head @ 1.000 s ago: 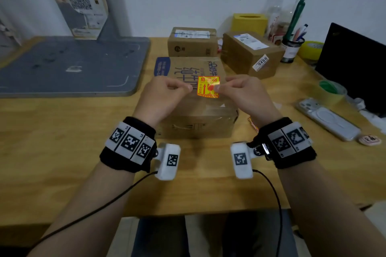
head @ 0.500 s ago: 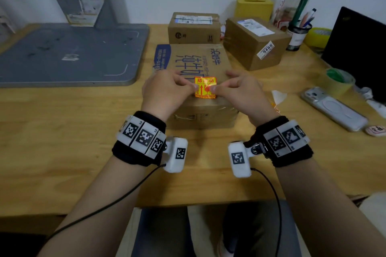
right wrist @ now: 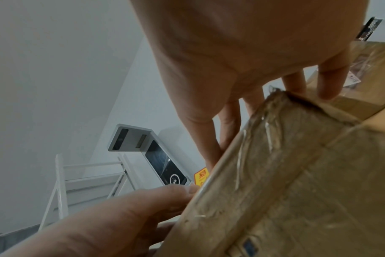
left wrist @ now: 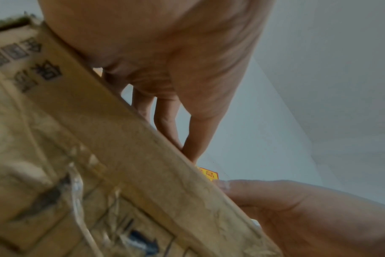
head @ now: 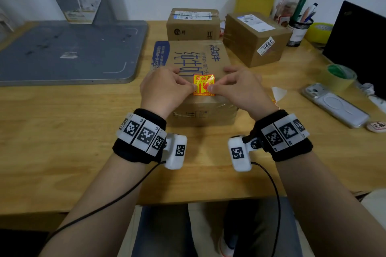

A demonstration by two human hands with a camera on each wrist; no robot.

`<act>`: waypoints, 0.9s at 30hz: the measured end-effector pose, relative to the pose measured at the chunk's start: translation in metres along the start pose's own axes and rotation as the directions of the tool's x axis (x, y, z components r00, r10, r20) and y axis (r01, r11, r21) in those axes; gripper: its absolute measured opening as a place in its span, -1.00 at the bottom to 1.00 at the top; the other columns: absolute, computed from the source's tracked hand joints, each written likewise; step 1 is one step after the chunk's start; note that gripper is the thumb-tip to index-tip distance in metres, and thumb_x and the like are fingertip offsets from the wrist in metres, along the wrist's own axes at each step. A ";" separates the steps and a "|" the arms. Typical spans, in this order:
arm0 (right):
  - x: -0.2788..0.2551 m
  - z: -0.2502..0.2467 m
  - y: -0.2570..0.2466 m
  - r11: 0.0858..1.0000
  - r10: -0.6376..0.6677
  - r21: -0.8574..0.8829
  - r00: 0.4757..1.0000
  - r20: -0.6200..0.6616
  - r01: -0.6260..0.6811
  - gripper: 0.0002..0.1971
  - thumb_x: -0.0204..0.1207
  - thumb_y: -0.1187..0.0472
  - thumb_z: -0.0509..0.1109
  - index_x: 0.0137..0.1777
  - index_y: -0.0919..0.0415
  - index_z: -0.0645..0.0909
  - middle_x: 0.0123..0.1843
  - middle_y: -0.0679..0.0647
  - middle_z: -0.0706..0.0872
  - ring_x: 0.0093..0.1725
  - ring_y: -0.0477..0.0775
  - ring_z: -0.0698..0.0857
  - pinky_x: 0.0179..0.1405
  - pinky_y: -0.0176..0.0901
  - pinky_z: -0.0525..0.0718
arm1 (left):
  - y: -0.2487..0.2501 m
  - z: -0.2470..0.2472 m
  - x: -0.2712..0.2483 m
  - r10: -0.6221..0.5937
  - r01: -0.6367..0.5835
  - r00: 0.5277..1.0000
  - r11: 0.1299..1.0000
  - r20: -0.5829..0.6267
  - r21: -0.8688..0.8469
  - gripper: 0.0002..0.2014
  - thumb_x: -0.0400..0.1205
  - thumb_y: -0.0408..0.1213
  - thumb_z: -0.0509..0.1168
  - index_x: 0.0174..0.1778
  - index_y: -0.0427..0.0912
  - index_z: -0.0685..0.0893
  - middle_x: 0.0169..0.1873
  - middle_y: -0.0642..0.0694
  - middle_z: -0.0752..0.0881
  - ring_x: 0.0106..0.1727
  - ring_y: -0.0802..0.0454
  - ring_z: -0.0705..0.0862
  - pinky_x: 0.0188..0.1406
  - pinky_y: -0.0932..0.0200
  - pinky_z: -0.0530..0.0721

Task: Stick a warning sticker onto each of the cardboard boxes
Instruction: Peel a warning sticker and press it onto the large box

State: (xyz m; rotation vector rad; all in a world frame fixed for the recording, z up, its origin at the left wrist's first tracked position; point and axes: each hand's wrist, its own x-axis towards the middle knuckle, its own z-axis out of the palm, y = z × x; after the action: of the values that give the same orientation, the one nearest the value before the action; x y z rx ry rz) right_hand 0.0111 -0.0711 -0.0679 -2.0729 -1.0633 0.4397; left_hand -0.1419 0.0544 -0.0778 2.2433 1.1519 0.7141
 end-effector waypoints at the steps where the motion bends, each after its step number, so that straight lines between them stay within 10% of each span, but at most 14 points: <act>1: 0.001 0.000 0.000 1.000 0.000 -0.002 1.000 0.000 0.000 -0.86 0.41 -0.14 0.64 -0.31 -0.24 0.78 0.52 -0.20 0.54 0.59 0.11 0.27 0.52 0.16 0.28 | 0.000 0.000 0.000 -0.003 0.003 1.000 1.000 -0.001 0.005 -0.80 0.46 0.12 0.49 -0.13 0.14 0.90 0.41 0.17 0.68 0.45 0.04 0.56 0.47 -0.22 0.48; 20: 0.002 0.007 0.002 0.999 -0.019 -0.048 0.999 -0.049 0.017 -0.82 0.23 -0.17 0.72 -0.35 -0.19 0.80 0.53 -0.21 0.61 0.44 -0.04 0.59 0.43 0.34 0.51 | 0.005 0.000 -0.004 -0.015 0.016 0.999 0.999 -0.030 0.041 -0.84 0.36 0.10 0.58 -0.32 0.13 0.87 0.36 0.15 0.71 0.41 0.06 0.60 0.37 -0.07 0.53; 27: -0.009 0.004 0.001 0.992 -0.021 -0.127 0.988 -0.155 0.002 -0.16 0.24 -0.22 0.73 0.52 0.06 0.64 0.55 -0.08 0.58 0.49 0.02 0.59 0.42 0.08 0.60 | 0.006 -0.002 -0.006 -0.032 0.032 0.999 0.999 0.012 -0.008 -0.80 0.29 0.11 0.64 -0.27 0.16 0.84 0.33 0.12 0.73 0.40 0.03 0.61 0.41 -0.18 0.54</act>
State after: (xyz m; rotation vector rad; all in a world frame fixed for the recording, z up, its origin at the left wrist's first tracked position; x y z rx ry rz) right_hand 0.0041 -0.0768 -0.0714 -2.1720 -1.0321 0.2039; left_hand -0.1425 0.0471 -0.0740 2.2141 1.1745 0.6911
